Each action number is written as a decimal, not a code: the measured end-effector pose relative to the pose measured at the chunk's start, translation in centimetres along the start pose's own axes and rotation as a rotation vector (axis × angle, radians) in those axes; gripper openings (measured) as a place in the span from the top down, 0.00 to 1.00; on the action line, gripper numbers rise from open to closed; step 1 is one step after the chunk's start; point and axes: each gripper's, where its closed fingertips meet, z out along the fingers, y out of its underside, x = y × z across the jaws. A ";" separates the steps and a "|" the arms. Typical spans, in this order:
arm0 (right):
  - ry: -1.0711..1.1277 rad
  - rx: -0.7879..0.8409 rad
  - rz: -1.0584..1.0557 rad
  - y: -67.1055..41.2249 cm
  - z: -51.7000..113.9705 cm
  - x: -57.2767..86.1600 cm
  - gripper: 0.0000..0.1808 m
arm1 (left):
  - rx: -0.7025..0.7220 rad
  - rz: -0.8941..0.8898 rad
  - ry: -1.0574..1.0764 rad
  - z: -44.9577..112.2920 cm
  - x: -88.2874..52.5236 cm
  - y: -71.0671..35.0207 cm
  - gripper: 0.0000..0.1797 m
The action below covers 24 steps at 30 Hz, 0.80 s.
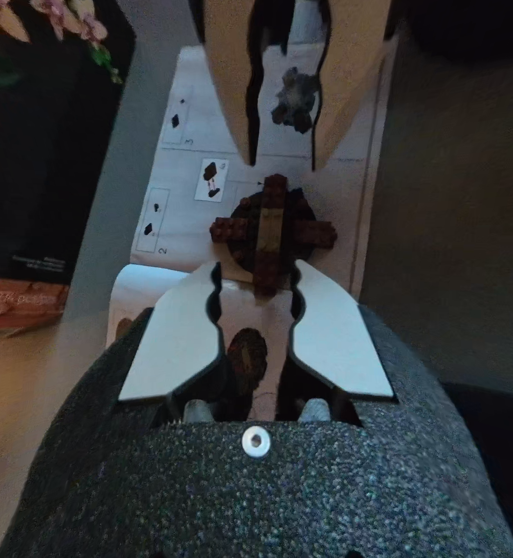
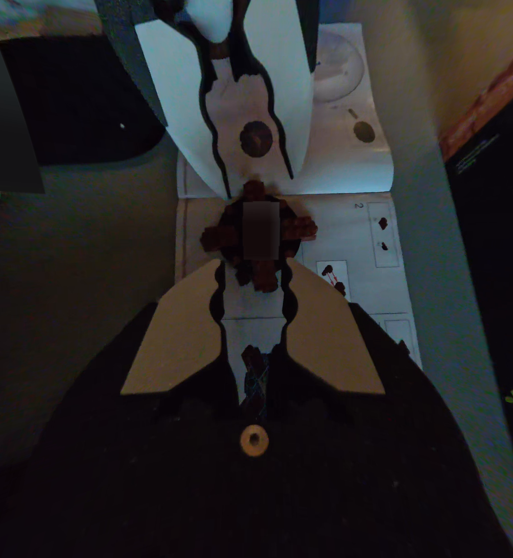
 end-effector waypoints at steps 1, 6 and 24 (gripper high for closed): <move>-0.006 -0.013 0.000 0.1 0.3 0.0 0.81 | 0.017 0.008 0.010 0.2 0.0 -0.2 0.80; -0.002 -0.049 0.004 0.7 1.1 0.3 0.77 | 0.066 -0.018 0.066 0.4 0.2 -0.7 0.83; -0.033 -0.121 -0.048 0.9 2.3 0.4 0.76 | 0.006 -0.087 0.192 0.9 1.2 0.2 0.85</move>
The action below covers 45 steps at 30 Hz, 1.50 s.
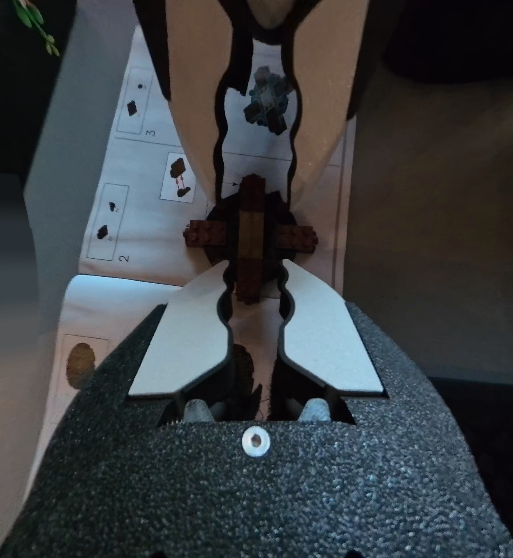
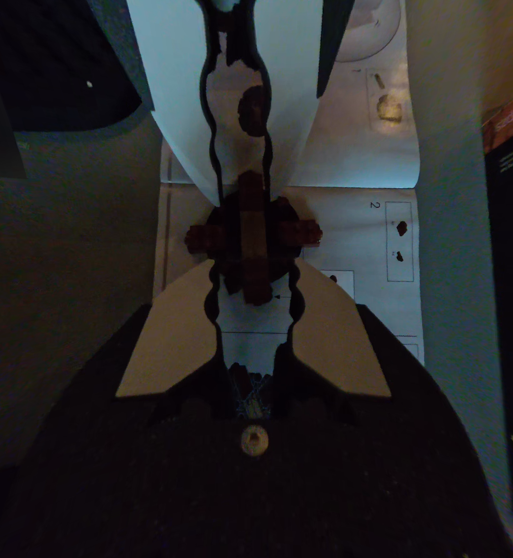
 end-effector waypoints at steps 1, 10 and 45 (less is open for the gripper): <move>0.003 -0.021 -0.010 0.2 0.0 0.0 0.73 | 0.003 -0.024 0.008 0.0 -0.1 0.1 0.85; 0.018 -0.030 -0.017 0.4 -0.4 0.1 0.73 | -0.007 -0.007 0.011 0.0 -0.5 0.1 0.80; -0.015 -0.098 -0.021 0.2 -0.4 -0.3 0.82 | -0.005 0.095 -0.009 0.4 -0.5 -0.2 0.85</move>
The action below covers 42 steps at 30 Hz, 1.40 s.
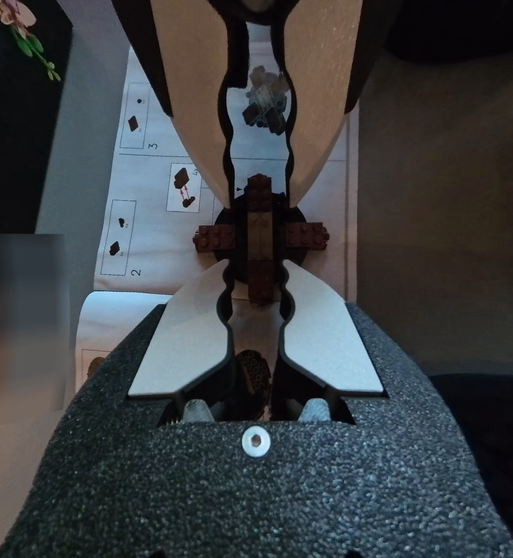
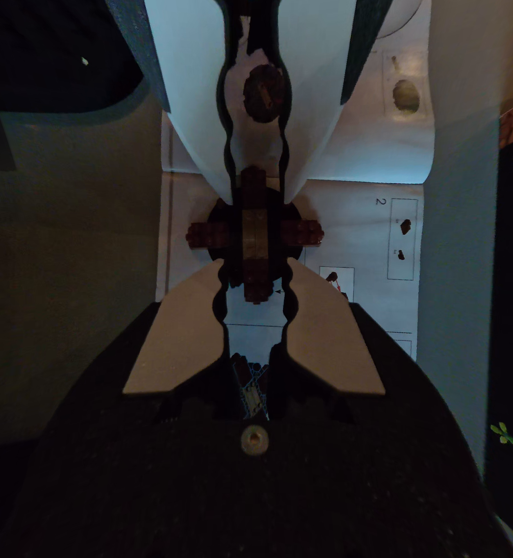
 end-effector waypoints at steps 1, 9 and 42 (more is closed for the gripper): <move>0.002 -0.003 -0.002 0.0 0.0 0.0 0.82 | 0.007 -0.001 -0.004 0.0 0.0 0.0 0.85; 0.003 0.021 -0.002 -0.1 0.1 0.0 0.82 | -0.008 0.003 -0.035 0.0 -0.1 0.0 0.87; 0.007 0.012 -0.003 0.1 0.0 0.0 0.82 | 0.028 -0.081 0.038 0.1 1.0 -0.2 0.86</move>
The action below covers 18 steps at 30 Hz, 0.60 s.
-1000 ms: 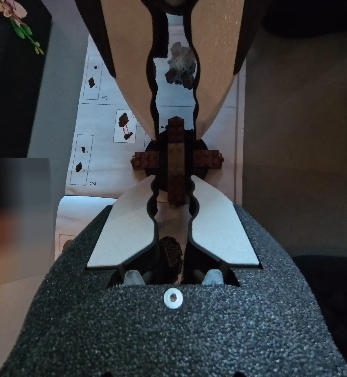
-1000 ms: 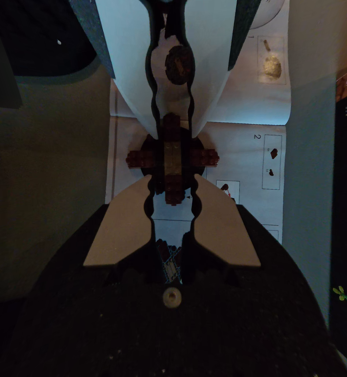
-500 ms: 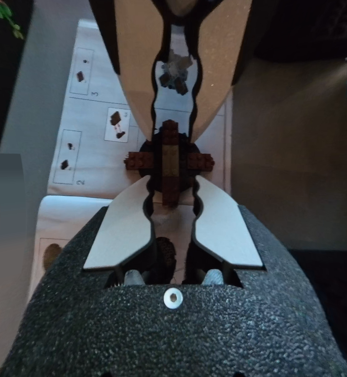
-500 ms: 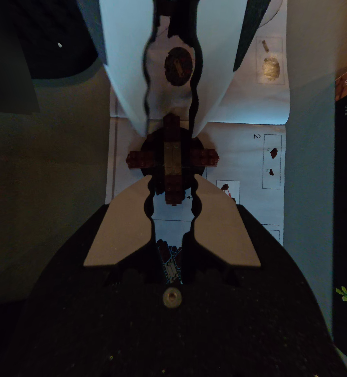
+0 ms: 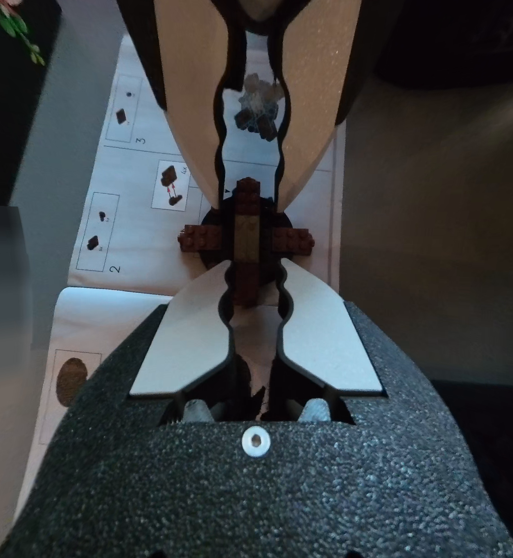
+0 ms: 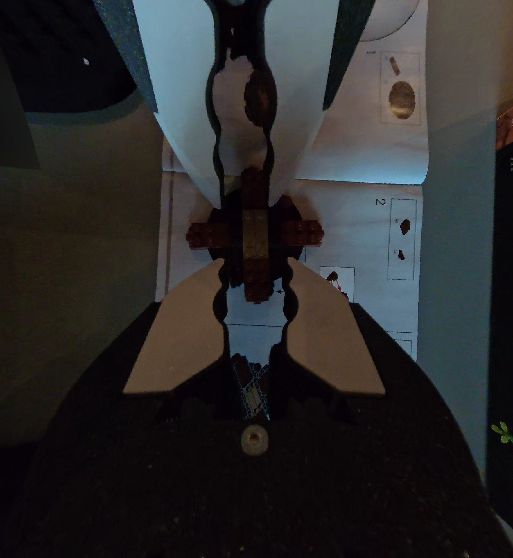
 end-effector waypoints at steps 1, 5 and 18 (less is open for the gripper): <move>0.000 -0.003 0.003 0.0 0.0 0.0 0.82 | 0.006 -0.006 -0.003 0.0 0.0 0.0 0.86; -0.002 -0.010 0.018 0.0 -0.1 0.0 0.82 | 0.024 -0.049 0.001 0.0 -0.2 0.1 0.85; 0.001 0.006 0.034 0.0 0.0 0.1 0.82 | -0.050 0.021 -0.040 -0.2 -0.7 0.0 0.78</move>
